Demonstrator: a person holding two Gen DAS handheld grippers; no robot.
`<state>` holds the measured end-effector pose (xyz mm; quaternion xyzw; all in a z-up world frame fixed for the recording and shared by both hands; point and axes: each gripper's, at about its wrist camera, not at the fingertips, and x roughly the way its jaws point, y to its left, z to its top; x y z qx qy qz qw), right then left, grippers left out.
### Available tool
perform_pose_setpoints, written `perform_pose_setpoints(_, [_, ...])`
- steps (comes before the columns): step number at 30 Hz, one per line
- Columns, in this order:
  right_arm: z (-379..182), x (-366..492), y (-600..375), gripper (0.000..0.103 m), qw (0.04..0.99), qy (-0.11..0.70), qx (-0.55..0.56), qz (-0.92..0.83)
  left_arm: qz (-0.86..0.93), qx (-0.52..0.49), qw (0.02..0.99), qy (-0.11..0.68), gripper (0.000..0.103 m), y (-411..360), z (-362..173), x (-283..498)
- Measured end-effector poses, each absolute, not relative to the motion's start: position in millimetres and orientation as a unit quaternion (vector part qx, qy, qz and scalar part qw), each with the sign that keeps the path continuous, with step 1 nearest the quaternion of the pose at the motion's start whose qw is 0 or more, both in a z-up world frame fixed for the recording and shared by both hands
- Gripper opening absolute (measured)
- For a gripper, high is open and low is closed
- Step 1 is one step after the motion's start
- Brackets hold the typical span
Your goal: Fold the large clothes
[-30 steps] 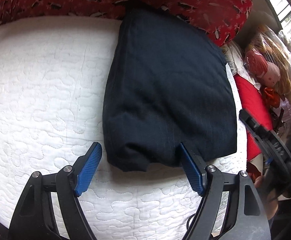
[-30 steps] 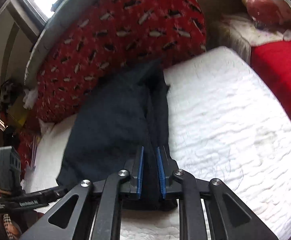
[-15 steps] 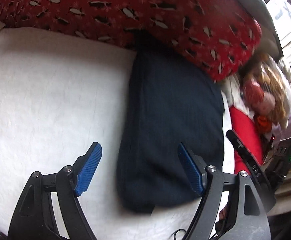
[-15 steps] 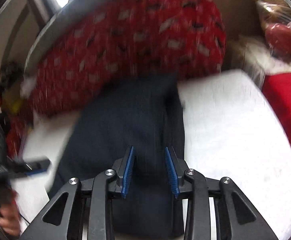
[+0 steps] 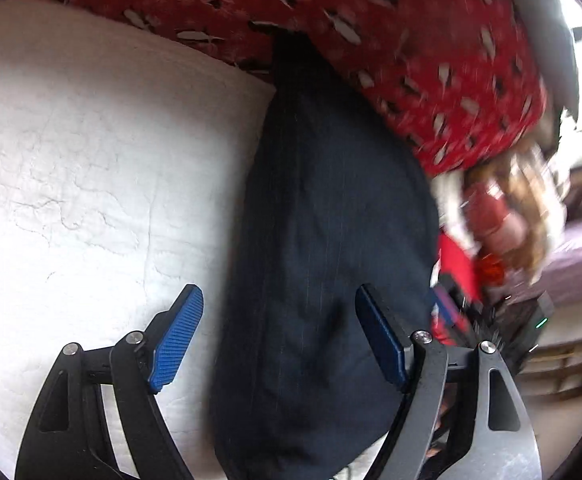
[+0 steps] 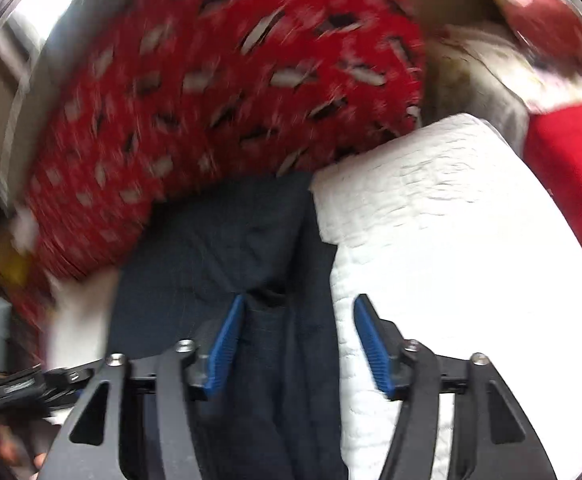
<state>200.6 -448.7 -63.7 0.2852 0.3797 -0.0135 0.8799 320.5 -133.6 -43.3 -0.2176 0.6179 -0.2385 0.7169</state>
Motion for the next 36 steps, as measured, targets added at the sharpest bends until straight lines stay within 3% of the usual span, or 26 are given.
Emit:
perform_pose_setpoints(5, [-86.0, 206.6, -453.4, 0.078, 0.845, 0.406, 0.342, 0.061, -0.244, -0.235, 0.679, 0.652, 0.079, -143.0, -66.6, 327.3])
perform_pose_setpoints(8, [-105.9, 215.9, -440.3, 0.088, 0.834, 0.423, 0.348, 0.069, -0.250, -0.219, 0.671, 0.663, 0.079, -160.7, -70.5, 319.8])
perform_pose_setpoints(9, [-105.1, 215.4, -437.6, 0.087, 0.841, 0.407, 0.350, 0.072, -0.241, -0.213, 0.679, 0.660, 0.078, -163.8, -67.9, 318.0])
perform_pose_setpoints(10, [-105.0, 216.7, -433.9, 0.082, 0.840, 0.404, 0.353, 0.085, -0.233, -0.208, 0.689, 0.654, 0.069, -165.6, -64.3, 317.3])
perform_pose_setpoints(11, [-108.5, 213.6, -430.8, 0.063, 0.836, 0.408, 0.354, 0.099, -0.224, -0.200, 0.700, 0.648, 0.056, -167.0, -60.2, 316.7])
perform_pose_setpoints(12, [-108.4, 216.3, -425.7, 0.054, 0.836, 0.415, 0.344, 0.103, -0.221, -0.196, 0.704, 0.646, 0.051, -167.3, -57.4, 316.3])
perform_pose_setpoints(14, [-98.4, 218.6, -417.8, 0.040, 0.851, 0.410, 0.311, 0.104, -0.216, -0.179, 0.720, 0.635, 0.033, -169.2, -47.9, 310.2])
perform_pose_setpoints(17, [-81.8, 212.9, -405.5, 0.028, 0.869, 0.397, 0.278, 0.098, -0.220, -0.153, 0.741, 0.615, 0.020, -173.6, -32.3, 302.4])
perform_pose_setpoints(21, [-57.3, 202.3, -385.6, 0.023, 0.887, 0.385, 0.240, 0.084, -0.218, -0.149, 0.752, 0.605, 0.018, -159.5, -14.9, 291.9])
perform_pose_setpoints(30, [-28.3, 177.7, -315.8, 0.022, 0.887, 0.372, 0.241, 0.130, -0.175, -0.141, 0.791, 0.569, 0.018, -71.8, 19.2, 254.6])
perform_pose_setpoints(36, [-41.9, 162.3, -253.1, 0.022, 0.872, 0.373, 0.271, 0.162, -0.141, -0.165, 0.786, 0.578, 0.021, -10.8, -2.8, 236.0])
